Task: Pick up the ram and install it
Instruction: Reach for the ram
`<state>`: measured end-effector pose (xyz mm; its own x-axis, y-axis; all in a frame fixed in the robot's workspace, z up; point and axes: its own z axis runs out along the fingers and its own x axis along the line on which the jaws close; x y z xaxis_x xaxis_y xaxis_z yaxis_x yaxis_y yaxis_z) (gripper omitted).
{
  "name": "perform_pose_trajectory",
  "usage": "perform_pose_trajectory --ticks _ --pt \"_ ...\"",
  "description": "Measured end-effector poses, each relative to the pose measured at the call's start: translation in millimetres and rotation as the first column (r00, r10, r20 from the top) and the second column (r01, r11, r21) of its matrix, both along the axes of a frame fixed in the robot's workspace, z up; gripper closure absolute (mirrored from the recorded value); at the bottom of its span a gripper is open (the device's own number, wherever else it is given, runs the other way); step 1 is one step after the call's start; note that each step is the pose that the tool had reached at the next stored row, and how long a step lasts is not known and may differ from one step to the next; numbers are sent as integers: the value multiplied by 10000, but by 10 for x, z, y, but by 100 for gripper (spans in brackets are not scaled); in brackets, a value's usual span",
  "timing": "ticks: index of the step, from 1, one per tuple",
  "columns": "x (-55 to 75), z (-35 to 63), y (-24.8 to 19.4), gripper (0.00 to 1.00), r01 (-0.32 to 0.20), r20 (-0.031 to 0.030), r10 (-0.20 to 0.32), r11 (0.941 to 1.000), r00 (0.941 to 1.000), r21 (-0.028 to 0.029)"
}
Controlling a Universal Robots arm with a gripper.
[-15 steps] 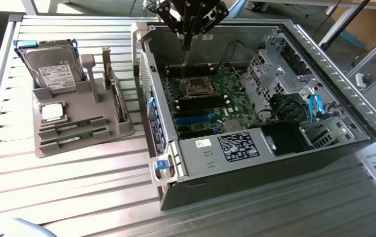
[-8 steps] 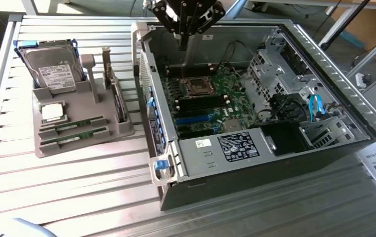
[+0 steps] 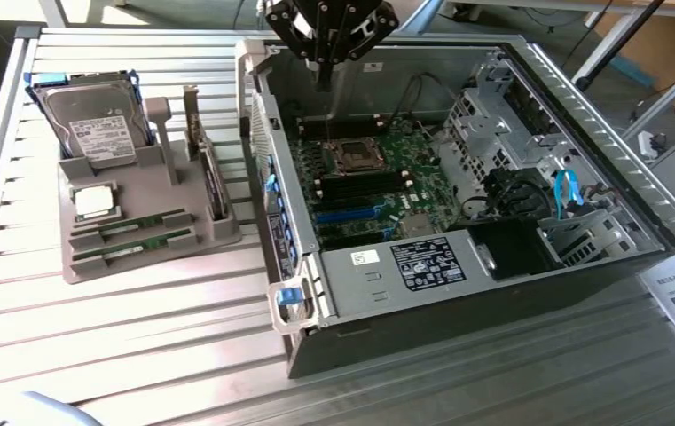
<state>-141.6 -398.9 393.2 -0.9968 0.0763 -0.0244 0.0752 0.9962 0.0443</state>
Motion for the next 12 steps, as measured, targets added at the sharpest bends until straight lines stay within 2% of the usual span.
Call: perform_pose_trajectory --ticks 12 --pt "-157 0 0 89 0 1 0 10000 10000 1"
